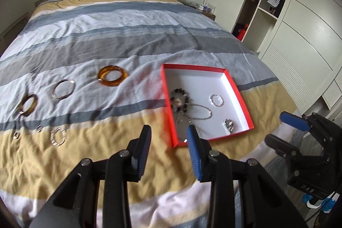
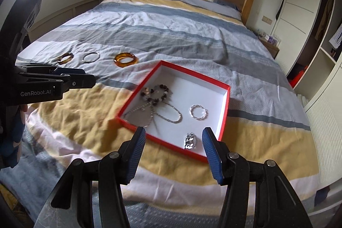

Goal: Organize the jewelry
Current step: 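Withdraw both tools from the red box back over the bed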

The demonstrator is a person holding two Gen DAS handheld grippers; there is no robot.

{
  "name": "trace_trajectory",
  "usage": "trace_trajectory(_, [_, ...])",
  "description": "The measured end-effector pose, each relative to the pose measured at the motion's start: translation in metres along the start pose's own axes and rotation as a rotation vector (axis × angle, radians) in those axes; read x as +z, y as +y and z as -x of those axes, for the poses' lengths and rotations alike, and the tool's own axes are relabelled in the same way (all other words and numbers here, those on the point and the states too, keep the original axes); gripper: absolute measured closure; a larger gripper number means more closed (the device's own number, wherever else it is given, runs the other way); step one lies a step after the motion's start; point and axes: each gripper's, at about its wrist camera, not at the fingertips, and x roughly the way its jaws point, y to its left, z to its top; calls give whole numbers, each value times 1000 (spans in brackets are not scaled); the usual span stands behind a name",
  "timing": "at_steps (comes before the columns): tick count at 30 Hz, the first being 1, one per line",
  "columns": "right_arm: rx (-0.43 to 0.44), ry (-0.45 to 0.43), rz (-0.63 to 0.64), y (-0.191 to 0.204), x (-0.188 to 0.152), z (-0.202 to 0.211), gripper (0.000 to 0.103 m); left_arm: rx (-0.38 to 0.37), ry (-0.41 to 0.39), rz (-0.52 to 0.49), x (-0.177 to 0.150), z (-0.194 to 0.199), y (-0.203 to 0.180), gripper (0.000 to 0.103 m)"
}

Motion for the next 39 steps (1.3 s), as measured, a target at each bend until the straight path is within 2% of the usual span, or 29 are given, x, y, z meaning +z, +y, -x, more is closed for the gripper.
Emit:
trace_trajectory(9, [9, -36, 52, 63, -14, 54, 48, 112, -59, 54, -57, 77, 41, 70])
trace_trajectory(12, [-4, -57, 86, 84, -17, 69, 43, 136, -75, 85, -76, 100, 57, 70])
trace_trajectory(20, [-4, -75, 147, 125, -25, 92, 42, 204, -95, 125, -122, 142, 89, 70])
trace_trajectory(26, [-5, -75, 195, 150, -27, 98, 41, 256, -84, 171, -153, 157, 115, 70])
trace_trajectory(34, [1, -50, 237, 167, -25, 87, 40, 293, -35, 232, -178, 155, 147, 70])
trace_trajectory(37, [3, -33, 244, 170, -24, 79, 40, 303, -28, 251, -181, 151, 156, 62])
trace_trajectory(39, [5, -18, 248, 171, -23, 72, 40, 306, -23, 260, -181, 148, 161, 62])
